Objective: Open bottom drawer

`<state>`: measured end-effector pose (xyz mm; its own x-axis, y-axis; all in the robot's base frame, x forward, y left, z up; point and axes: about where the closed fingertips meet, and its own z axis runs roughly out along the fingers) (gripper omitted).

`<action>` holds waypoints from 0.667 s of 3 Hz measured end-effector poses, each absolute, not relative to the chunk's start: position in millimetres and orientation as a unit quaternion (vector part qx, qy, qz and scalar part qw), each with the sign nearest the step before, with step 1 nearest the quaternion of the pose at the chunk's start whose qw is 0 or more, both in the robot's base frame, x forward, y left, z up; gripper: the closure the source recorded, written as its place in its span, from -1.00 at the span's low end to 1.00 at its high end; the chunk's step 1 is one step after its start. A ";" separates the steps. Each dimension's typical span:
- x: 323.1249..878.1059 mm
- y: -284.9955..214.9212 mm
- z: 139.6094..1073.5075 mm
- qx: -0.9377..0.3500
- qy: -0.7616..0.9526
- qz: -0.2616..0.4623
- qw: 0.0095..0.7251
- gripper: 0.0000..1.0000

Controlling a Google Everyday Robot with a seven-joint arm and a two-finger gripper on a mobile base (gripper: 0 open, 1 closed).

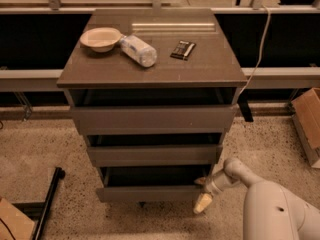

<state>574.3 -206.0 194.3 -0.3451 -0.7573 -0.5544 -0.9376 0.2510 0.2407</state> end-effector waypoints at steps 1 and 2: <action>569.7 -205.7 194.1 -0.548 0.773 0.275 0.161 -1.00; 535.3 -203.0 184.9 -0.548 0.772 0.294 0.133 -0.92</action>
Offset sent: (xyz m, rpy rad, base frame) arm -0.1614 0.0084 -0.0321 -0.0112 0.2940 0.1072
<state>535.3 -203.0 184.9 -0.3644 -0.7677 -0.5271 -0.9237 0.2263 0.3090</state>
